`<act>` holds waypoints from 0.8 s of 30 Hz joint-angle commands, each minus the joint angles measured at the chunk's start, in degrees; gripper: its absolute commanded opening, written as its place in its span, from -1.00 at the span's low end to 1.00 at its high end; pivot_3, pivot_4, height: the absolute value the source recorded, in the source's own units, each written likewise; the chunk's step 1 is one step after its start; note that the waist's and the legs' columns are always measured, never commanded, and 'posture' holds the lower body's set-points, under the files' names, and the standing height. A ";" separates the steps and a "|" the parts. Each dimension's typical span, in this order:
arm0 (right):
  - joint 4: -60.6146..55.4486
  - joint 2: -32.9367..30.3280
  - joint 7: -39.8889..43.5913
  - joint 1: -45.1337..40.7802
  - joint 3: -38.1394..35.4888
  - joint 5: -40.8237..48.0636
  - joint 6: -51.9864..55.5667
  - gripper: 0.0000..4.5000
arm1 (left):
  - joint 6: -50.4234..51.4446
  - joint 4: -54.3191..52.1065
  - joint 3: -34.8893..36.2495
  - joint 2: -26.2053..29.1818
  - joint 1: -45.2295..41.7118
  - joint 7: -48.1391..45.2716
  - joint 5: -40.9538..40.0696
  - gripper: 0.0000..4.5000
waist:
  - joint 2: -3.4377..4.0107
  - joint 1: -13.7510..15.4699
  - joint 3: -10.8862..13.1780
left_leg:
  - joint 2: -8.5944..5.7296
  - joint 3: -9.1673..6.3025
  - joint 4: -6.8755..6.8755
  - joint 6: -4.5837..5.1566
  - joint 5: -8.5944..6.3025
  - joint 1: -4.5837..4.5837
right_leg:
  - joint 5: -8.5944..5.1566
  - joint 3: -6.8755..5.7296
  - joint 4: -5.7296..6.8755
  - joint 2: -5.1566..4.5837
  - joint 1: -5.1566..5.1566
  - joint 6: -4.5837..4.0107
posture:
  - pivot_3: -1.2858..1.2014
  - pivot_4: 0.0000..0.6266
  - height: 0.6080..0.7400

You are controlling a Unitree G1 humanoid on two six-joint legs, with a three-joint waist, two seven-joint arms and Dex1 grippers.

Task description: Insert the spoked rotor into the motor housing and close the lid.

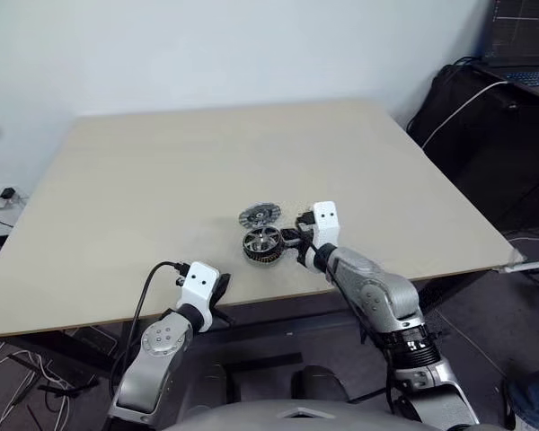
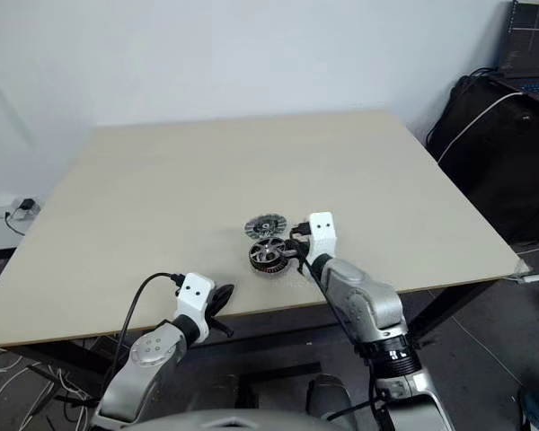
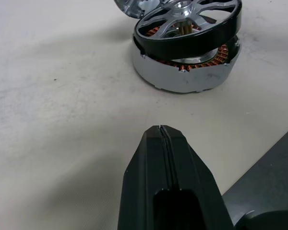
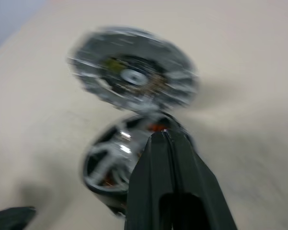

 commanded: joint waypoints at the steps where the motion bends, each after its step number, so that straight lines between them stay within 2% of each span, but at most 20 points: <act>1: -0.81 1.54 2.03 -2.62 0.80 -2.01 -1.27 -0.98 | -0.91 -1.54 0.01 -0.39 -0.45 0.10 -0.71 -1.00 | -0.03 0.02 0.01 | 0.00 0.00 0.00 0.00 0.00 0.00 | 0.00 0.00 0.00 0.00 0.00 0.00 | 0.03 -1.00 1.00; 8: 1.21 2.65 4.90 -2.41 2.13 -5.28 0.04 -0.98 | -0.95 -1.51 0.09 -0.59 -0.38 0.45 -0.77 -1.00 | -0.12 0.09 0.01 | 0.00 0.03 0.00 0.00 0.00 0.00 | 0.00 0.00 0.01 0.00 0.00 0.00 | 0.03 -1.00 1.00; 24: 2.69 2.97 6.80 -0.75 0.27 -8.65 1.36 -0.98 | -1.00 -1.23 -0.18 -0.92 -0.68 0.51 -0.67 -1.00 | -0.13 0.06 0.00 | 0.01 0.03 0.00 -0.01 0.00 0.01 | 0.00 0.00 0.04 0.01 -0.01 0.00 | 0.03 -1.00 1.00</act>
